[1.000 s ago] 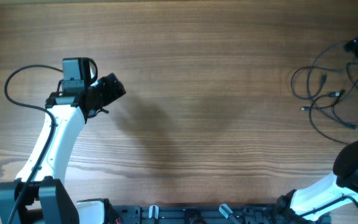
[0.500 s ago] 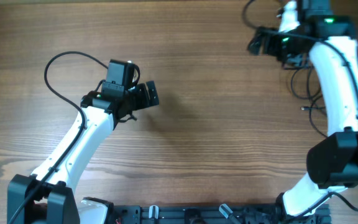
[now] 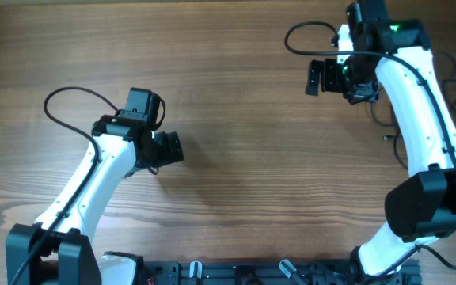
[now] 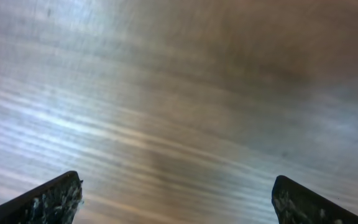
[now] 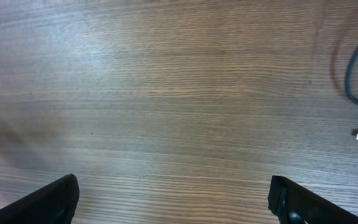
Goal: Untangle cables
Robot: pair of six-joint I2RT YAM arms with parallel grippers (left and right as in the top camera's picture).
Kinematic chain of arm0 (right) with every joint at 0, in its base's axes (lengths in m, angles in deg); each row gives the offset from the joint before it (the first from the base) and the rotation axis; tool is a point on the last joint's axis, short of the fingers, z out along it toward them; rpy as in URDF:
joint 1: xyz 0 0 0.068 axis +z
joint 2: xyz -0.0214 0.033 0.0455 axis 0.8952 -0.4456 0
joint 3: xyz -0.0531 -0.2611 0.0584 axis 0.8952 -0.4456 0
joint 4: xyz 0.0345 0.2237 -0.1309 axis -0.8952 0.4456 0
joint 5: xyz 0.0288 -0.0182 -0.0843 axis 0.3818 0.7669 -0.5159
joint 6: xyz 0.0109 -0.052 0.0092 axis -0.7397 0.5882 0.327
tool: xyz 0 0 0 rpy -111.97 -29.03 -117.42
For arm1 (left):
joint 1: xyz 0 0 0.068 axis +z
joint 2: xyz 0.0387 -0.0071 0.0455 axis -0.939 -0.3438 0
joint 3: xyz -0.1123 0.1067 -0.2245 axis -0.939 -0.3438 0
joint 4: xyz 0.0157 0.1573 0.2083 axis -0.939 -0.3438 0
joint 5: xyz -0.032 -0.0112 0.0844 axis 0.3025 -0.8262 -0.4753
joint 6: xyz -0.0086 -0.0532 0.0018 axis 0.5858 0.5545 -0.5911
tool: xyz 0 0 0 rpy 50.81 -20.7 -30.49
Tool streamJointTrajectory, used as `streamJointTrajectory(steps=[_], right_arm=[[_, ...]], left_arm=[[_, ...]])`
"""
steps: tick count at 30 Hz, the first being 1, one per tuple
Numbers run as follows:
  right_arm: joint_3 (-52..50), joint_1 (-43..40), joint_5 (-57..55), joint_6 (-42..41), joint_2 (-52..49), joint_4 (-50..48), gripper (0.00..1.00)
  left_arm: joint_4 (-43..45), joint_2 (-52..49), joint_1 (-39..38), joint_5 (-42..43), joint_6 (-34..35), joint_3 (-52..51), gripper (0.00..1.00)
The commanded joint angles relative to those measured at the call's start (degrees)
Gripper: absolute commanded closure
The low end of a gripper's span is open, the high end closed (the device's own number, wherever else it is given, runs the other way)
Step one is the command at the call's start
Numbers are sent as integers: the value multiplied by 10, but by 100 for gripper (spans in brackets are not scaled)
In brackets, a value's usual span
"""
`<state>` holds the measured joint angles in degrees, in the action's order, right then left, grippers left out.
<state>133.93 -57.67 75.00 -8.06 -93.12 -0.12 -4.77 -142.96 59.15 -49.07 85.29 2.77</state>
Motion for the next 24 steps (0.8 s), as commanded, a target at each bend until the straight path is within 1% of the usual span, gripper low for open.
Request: streamJointTrajectory(steps=[1,4,7,9,12,16,19,20,22,24], right_arm=[[-2,-21,3,25,5,0,0],[-12,-38,3,43,26,-5,0],[-66,-49,3,47,68,-41,0],[-140,-51,7,47,116,-91,0],[-280,-51,7,48,215,-189,0],[-401,-51,16,54,352,-264,0],[-440,-51,16,62,451,-271,0],[-447,-51,15,62,489,-267,0],[-450,-51,12,62,533,-263,0],[-450,-51,9,62,564,-261,0]], left_arm=[[-13,7,4,15,-5,-2,0],[-4,30,4,19,-5,-18,0],[15,63,4,19,-5,-44,0],[26,90,4,26,-5,-63,0],[36,138,4,30,-4,-85,0],[60,213,4,30,-3,-105,0],[85,299,4,47,-2,-136,0],[88,342,4,47,4,-152,0],[90,387,4,27,25,-167,0],[86,423,4,9,27,-173,0]])
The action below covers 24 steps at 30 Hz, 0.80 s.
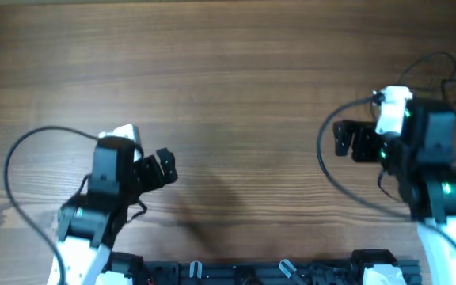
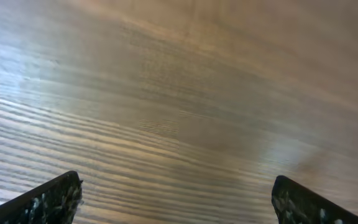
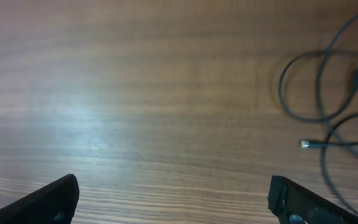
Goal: Untangle cables
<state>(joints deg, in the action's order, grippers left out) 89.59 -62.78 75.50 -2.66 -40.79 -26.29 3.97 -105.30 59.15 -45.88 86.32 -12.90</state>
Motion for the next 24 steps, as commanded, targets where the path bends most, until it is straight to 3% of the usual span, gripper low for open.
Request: streamJointTrajectory(steps=[1,8,19,24], right_arm=[[-7,0,4,8,52,1,0],[-7,0,4,8,47,5,0],[-9,0,4,8,-85,4,0],[-9,1,4,8,-71,4,0]], left_arm=[[-2,56,4,-25,17,-16,0],[-10,51,4,-24,17,-16,0],[-11,22,4,-24,17,-16,0],[-11,12,4,-24,17,-16,0]])
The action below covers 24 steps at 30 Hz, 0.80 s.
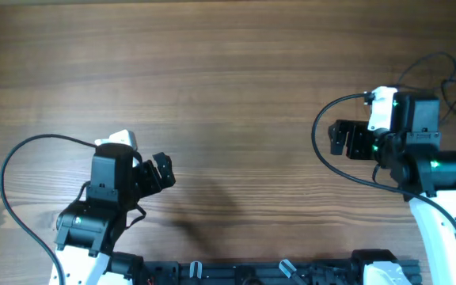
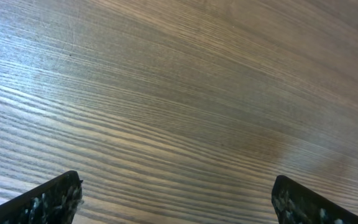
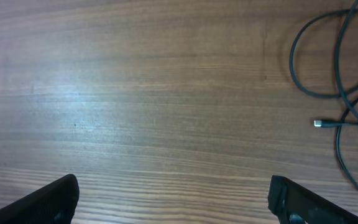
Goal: Untangle cables
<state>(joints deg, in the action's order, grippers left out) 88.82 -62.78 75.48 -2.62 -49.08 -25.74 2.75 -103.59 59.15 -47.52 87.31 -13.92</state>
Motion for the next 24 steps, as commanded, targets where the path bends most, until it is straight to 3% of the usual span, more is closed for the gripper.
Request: streamJointTrajectory(steps=[1,17,24], right_arm=[[-1,1,5,7,20,-1,0],[-3,11,-5,18,251,-8,0],[-115,16,2,31,367,-260,0]], left_arm=[[1,-6,4,-8,7,-6,0],[1,-43,4,-8,7,-6,0],[2,-67,4,-8,7,-6,0]])
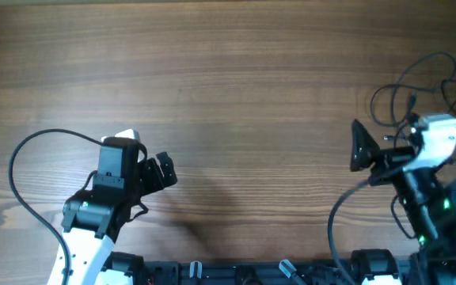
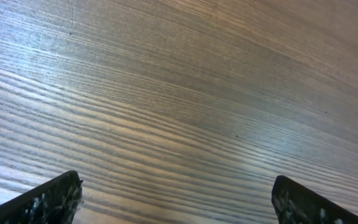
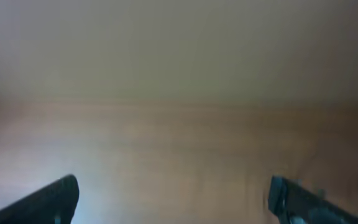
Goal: Untangle cables
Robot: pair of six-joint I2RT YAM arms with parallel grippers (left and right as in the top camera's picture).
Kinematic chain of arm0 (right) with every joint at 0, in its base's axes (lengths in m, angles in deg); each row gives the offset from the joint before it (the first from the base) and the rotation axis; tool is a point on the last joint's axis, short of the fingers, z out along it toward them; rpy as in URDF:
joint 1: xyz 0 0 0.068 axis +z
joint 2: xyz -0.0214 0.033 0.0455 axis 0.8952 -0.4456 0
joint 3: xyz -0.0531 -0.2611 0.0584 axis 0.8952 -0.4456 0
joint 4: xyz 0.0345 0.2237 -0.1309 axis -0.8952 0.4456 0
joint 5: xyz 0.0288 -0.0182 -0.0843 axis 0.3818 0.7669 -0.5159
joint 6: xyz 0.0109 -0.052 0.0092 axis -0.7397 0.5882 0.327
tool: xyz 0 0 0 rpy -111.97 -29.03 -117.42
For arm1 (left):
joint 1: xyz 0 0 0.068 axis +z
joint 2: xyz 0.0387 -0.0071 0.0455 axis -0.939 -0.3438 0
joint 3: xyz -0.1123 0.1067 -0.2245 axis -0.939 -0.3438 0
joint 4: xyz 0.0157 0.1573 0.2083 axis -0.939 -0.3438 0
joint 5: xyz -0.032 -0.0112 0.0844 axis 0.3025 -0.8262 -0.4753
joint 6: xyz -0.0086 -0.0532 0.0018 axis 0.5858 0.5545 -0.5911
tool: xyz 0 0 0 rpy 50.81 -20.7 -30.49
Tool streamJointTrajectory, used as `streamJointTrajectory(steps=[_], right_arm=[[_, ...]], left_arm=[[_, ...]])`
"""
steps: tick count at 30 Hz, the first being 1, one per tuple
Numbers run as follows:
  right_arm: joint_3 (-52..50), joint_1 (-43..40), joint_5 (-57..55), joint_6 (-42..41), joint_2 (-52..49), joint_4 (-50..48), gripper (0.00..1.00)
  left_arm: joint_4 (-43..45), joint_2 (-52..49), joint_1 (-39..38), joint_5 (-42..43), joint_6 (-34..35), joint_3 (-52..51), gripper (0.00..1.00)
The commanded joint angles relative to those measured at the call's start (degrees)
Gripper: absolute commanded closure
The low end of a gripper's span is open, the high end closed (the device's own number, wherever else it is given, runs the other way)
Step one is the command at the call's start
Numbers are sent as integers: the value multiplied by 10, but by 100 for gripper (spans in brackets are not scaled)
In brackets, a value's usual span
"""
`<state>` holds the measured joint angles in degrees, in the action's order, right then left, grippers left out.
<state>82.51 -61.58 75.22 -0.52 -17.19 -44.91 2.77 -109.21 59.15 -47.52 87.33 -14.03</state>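
Observation:
A tangle of thin dark cables (image 1: 436,55) lies in loops at the table's far right edge, with nothing holding it. My right gripper (image 1: 360,146) hangs left of and nearer than the cables, apart from them; its wrist view is blurred and shows the right gripper (image 3: 173,186) open, fingertips wide apart over bare wood. At the near left my left gripper (image 1: 162,170) is far from the cables. In its wrist view the left gripper (image 2: 176,186) is open and empty above the wood grain.
The wooden table (image 1: 228,95) fills the view. A dark rail with the arm bases (image 1: 275,271) runs along the near edge. Each arm's own black cable loops beside it: left loop (image 1: 22,158), right loop (image 1: 332,226).
The right arm has drawn back toward the near edge and tilted, its wrist view now blurred, and more of the cable tangle shows. The left arm has shifted only slightly. Both grippers remain open.
First both arms reached out over the table, the right gripper high at the far right beside the cables, the left at mid-left. Then both stood pulled back near the front edge. Now the right is lower still. The cables lie at the right edge, untouched throughout.

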Motion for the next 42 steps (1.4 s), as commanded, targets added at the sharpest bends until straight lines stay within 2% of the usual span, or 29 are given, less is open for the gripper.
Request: streamJointTrajectory(steps=[1,6,11,19,25,31,38,42], right_arm=[[-79,6,5,10,68,-108,0],[-218,22,5,10,150,-290,0],[-333,37,5,10,211,-418,0],[-460,37,-2,11,298,-509,0],[-501,37,-18,13,298,-515,0],[-500,37,-28,77,298,-459,0],[-500,31,-28,60,298,-312,0],[-500,31,-24,72,298,-312,0]], left_arm=[[1,-15,4,-8,7,-5,0],[1,-30,4,-8,7,-5,0],[1,-36,4,-8,7,-5,0],[1,-36,4,-8,7,-5,0],[1,-36,4,-8,7,-5,0],[1,-36,4,-8,7,-5,0],[1,-36,4,-8,7,-5,0],[1,-36,4,-8,7,-5,0]])
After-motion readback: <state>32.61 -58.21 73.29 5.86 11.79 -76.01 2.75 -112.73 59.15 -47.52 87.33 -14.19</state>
